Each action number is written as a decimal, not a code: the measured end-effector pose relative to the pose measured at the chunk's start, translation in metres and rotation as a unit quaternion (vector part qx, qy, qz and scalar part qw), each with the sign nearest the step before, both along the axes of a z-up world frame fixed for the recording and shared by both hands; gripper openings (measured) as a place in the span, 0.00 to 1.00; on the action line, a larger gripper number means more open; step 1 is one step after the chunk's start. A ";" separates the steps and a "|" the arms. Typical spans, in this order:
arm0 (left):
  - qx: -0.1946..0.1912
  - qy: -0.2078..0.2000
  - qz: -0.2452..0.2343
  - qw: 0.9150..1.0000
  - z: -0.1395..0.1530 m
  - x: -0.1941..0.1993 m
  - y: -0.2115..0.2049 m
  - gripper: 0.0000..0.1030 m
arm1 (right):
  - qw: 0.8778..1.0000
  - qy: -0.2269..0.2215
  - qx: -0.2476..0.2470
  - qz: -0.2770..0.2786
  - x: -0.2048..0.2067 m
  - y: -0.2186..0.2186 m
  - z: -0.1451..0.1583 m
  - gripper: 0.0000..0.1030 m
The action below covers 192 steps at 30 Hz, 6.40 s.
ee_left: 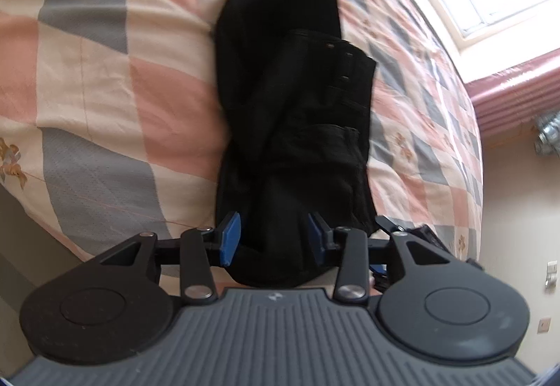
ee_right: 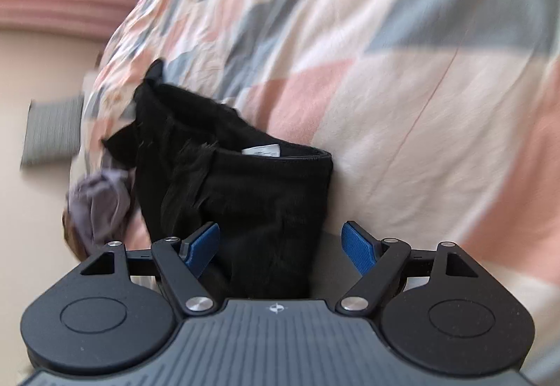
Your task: Fold clothes
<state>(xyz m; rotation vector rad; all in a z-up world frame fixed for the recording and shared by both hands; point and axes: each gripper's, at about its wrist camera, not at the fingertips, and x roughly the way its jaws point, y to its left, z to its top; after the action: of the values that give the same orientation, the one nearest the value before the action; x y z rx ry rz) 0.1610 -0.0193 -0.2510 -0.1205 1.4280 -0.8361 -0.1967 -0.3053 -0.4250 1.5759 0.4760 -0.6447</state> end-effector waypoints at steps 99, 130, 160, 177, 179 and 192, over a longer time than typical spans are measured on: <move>0.082 -0.019 0.139 0.987 -0.100 0.133 -0.087 0.01 | 0.881 0.163 -0.029 -0.443 -0.315 0.079 0.080 0.11; 0.169 -0.147 0.070 0.972 -0.020 0.037 -0.061 0.30 | 0.851 0.379 -0.101 -0.348 -0.338 0.050 0.127 0.67; -0.035 -0.042 -0.103 0.993 -0.175 0.109 -0.580 0.01 | 0.602 0.572 -0.466 0.304 0.156 -0.121 -0.039 0.16; 0.069 -0.144 -0.045 0.986 -0.139 0.211 -0.265 0.02 | 0.741 0.324 -0.454 0.373 0.197 -0.016 0.018 0.42; 0.092 -0.143 -0.004 0.985 -0.157 0.214 -0.241 0.00 | 0.751 0.298 -0.470 0.356 0.183 -0.013 0.038 0.56; -0.006 -0.051 -0.171 0.984 -0.095 0.039 -0.265 0.18 | 0.881 0.414 -0.224 -0.043 -0.179 -0.028 0.104 0.60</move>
<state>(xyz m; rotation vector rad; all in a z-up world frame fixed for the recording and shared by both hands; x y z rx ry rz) 0.2001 -0.2847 -0.3458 0.1613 1.3648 -1.1156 -0.3758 -0.3336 -0.3209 0.8228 0.8137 -1.4016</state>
